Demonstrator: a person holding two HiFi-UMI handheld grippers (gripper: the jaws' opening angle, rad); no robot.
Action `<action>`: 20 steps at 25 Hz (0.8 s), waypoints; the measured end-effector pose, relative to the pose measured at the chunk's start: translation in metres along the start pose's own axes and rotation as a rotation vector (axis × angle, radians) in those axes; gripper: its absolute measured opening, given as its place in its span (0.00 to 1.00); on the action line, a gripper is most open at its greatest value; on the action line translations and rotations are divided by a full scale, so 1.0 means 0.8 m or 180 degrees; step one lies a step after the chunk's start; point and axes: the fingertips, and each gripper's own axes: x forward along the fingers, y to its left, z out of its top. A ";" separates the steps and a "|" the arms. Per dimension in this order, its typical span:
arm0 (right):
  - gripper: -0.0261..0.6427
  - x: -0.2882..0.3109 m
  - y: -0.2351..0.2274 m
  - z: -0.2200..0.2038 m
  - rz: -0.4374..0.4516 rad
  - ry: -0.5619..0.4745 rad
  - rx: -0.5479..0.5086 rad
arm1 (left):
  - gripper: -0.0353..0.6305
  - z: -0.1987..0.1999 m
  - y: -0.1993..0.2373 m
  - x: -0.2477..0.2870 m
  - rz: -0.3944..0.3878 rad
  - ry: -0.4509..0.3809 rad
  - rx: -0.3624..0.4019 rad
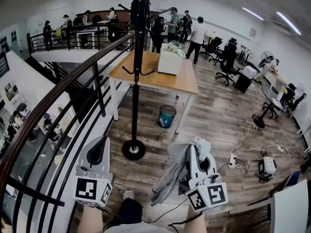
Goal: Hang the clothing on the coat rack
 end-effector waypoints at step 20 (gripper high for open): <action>0.05 0.203 -0.048 -0.033 -0.0303 -0.0066 -0.0110 | 0.07 -0.033 0.112 0.211 -0.0232 -0.0122 -0.0099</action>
